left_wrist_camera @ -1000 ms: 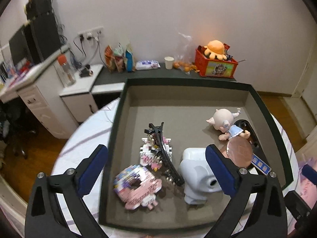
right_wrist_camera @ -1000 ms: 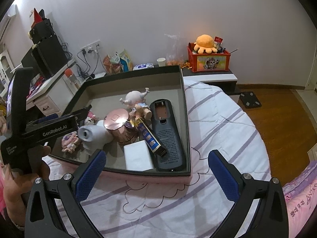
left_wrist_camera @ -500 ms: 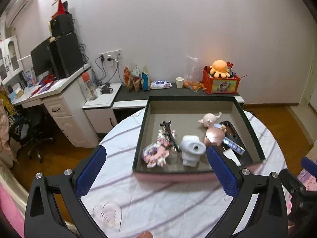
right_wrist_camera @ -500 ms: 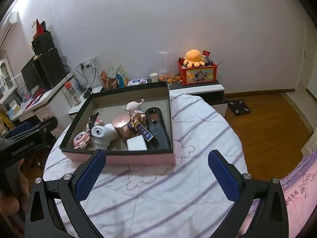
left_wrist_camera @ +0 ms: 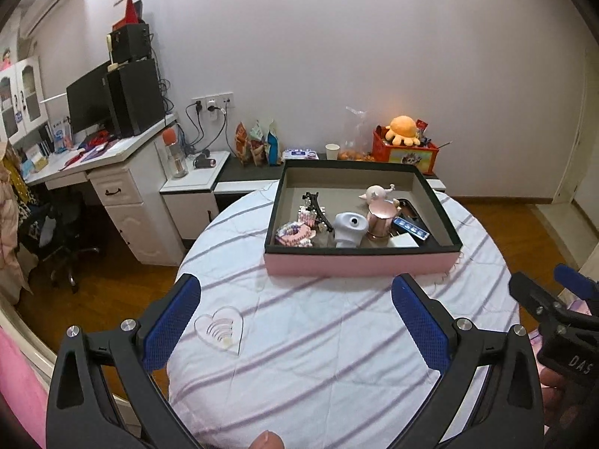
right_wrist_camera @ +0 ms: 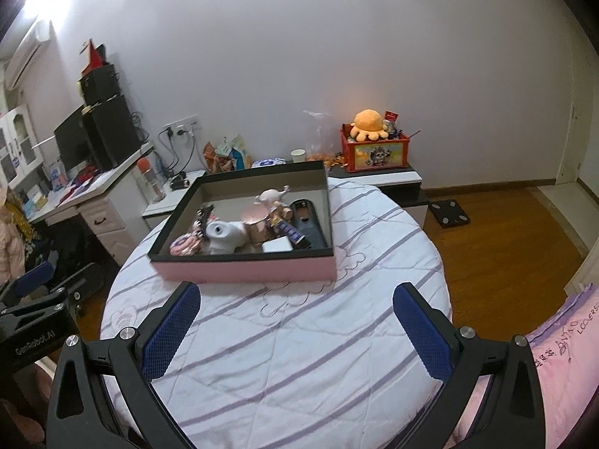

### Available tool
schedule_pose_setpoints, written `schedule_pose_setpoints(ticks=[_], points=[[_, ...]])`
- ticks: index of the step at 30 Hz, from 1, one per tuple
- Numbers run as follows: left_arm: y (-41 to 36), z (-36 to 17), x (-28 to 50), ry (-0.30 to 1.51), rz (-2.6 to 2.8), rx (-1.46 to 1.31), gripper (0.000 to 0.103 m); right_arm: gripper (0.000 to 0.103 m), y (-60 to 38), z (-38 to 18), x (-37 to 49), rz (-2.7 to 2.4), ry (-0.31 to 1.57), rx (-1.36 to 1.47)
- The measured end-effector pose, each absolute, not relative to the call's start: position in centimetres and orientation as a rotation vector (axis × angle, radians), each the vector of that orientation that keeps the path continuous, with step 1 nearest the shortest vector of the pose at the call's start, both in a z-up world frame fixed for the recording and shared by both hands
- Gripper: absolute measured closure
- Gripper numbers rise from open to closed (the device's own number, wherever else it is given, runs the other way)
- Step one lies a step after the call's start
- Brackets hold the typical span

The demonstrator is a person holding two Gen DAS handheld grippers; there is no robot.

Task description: Organize rigid objects

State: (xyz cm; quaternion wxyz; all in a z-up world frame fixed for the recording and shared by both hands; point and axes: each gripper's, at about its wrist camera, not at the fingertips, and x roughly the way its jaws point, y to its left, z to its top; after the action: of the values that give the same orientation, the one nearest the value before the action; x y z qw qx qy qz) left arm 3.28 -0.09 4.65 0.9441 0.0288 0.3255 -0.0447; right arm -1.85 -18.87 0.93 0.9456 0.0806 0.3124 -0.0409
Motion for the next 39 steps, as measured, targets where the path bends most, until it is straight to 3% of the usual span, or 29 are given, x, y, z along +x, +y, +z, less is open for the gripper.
schedule_pose_setpoints(ticks=[39], points=[[1.8,7.0,-2.9,0.582,-0.07,0.038,0.0,0.0,-14.7,3.3,-6.5,-0.048,0.579,0.08]])
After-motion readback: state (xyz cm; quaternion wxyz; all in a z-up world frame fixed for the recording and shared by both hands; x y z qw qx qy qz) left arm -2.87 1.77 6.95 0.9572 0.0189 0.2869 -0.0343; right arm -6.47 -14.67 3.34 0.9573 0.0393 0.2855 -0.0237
